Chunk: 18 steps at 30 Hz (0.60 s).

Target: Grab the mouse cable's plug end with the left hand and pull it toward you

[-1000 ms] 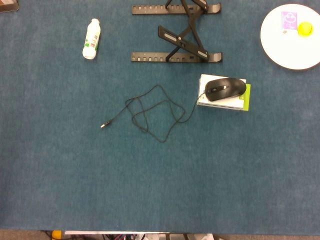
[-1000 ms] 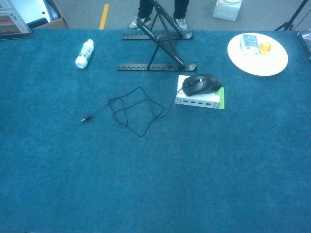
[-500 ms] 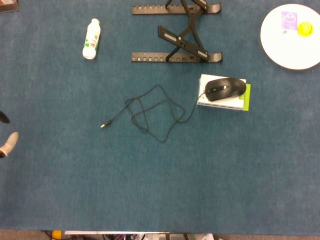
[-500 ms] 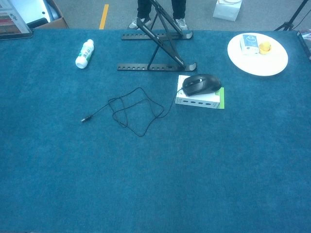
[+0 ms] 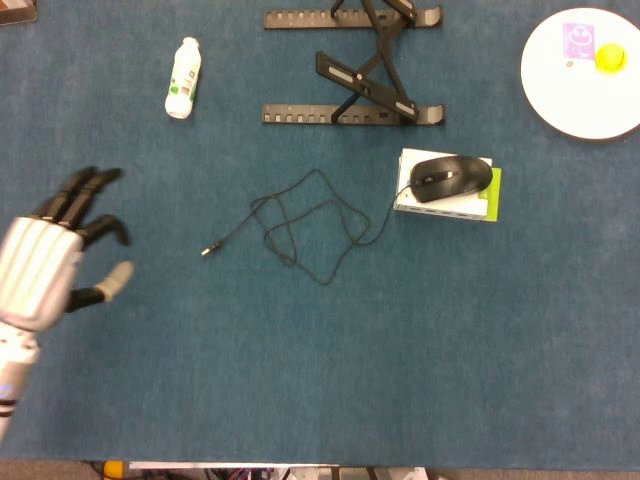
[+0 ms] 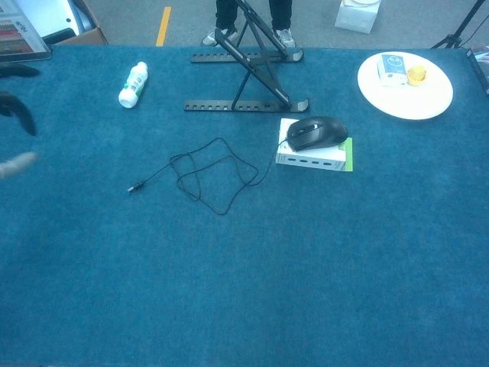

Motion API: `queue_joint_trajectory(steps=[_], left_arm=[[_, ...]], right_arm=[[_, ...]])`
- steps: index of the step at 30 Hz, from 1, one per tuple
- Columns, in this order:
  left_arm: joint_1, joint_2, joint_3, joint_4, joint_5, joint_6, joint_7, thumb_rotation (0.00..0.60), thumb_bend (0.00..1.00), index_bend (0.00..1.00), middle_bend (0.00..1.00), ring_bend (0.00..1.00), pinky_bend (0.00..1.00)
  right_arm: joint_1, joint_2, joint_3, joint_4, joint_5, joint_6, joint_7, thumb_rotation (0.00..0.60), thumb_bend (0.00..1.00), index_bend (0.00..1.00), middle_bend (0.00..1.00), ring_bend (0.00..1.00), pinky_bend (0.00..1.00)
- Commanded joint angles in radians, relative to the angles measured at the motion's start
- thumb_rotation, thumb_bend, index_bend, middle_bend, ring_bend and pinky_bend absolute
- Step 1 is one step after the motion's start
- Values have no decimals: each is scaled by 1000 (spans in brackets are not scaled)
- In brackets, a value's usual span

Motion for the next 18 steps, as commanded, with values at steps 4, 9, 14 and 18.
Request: queue_joint_trajectory(steps=[4, 9, 14, 18], left_arm=[[-58, -109, -4, 21, -19, -89, 102, 600, 264, 496, 92, 90, 347], [-98, -180, -14, 57, -22, -136, 161, 600, 264, 496, 88, 90, 347], [-134, -223, -28, 111, -41, -173, 181, 600, 264, 496, 85, 90, 347], [-158, -250, -39, 166, -66, -194, 155, 600, 264, 496, 85, 90, 347]], right_arm=[[5, -2, 1, 5, 9, -6, 4, 600, 381, 321, 203, 112, 82], [10, -12, -1, 19, 18, -18, 13, 600, 381, 320, 203, 112, 82], [12, -23, -4, 35, 20, -22, 25, 600, 381, 321, 203, 112, 82], [14, -37, -9, 56, 19, -25, 36, 600, 381, 321, 203, 112, 82]])
